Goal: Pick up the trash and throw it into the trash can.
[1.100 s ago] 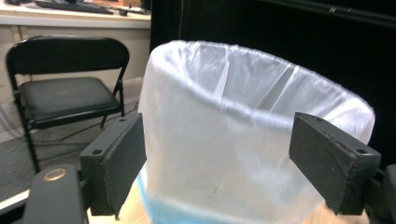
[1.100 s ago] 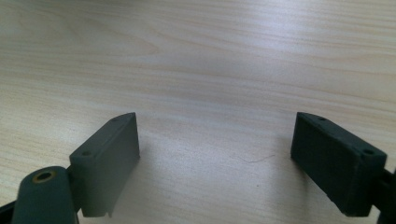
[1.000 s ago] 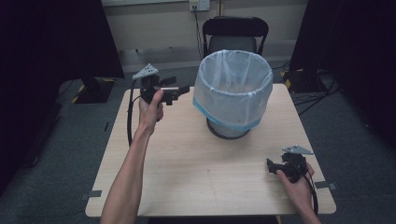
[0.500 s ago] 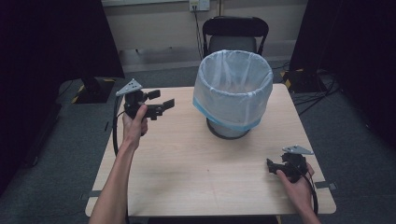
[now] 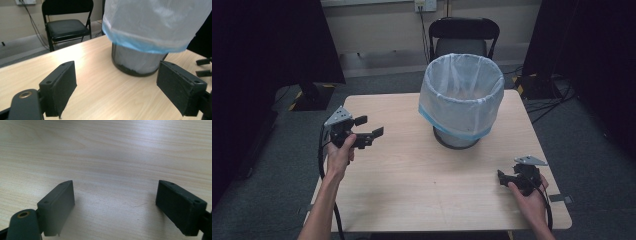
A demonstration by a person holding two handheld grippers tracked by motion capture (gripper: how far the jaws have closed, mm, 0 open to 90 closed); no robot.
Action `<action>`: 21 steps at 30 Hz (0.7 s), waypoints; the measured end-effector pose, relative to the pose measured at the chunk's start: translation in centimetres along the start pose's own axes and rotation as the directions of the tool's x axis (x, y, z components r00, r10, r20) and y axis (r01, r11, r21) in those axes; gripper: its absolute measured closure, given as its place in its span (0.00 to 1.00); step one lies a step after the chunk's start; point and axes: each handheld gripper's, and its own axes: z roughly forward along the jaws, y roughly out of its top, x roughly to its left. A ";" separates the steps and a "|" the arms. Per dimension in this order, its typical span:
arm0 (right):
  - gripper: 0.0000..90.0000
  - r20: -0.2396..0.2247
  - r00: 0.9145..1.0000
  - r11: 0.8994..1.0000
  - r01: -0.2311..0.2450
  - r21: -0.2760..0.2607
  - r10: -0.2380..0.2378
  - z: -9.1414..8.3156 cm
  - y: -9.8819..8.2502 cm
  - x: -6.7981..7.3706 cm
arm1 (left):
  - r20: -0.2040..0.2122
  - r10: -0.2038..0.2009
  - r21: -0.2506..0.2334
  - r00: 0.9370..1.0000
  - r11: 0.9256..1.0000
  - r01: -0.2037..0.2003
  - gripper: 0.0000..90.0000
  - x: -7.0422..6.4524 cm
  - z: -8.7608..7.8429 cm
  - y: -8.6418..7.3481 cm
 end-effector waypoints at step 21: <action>0.16 0.000 1.000 1.000 0.000 0.000 0.000 0.0 0.0 0.0 | -0.120 -0.007 0.195 0.993 0.980 0.030 0.18 -1.3 -2.4 -10.0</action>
